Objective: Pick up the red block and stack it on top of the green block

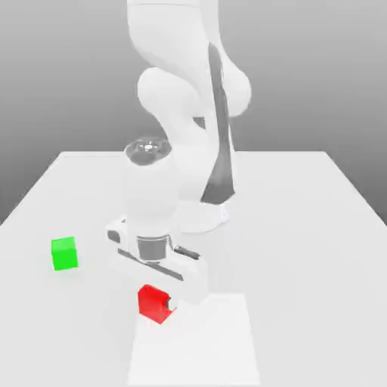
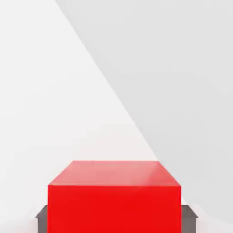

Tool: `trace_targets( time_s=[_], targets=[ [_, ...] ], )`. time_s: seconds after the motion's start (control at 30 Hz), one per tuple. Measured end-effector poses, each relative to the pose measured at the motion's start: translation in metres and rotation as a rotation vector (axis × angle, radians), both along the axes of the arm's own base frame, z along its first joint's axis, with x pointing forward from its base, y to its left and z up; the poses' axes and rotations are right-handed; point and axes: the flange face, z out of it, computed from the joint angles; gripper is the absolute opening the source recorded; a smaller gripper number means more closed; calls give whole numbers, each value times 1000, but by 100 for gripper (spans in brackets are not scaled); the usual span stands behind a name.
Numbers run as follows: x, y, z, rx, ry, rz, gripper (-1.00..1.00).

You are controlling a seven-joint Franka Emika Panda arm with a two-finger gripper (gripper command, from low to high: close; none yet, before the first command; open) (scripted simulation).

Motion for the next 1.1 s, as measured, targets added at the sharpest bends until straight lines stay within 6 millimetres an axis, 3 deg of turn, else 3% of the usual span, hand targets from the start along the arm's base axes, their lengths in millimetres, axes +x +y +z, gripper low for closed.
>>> trace_targets(
  time_s=[0.1, 0.3, 0.4, 0.5, 0.7, 0.77, 0.97, 1.0, 1.1],
  targets=[
    [0, 0, 5, 0, 0, 0, -100],
    [0, 0, 55, 0, 0, 0, -100],
    [-16, -49, 69, -7, 1, -102, -100],
    [-44, -105, 79, -11, 3, -223, -100],
    [-133, -199, 96, -5, 2, -487, -100],
    [-155, -215, 93, 0, 0, -543, -100],
    [-160, -218, 47, 4, -2, -554, -100],
    [-160, -218, 38, 3, -1, -553, 100],
    [-154, -213, 38, 3, -1, -530, 100]
  ],
)
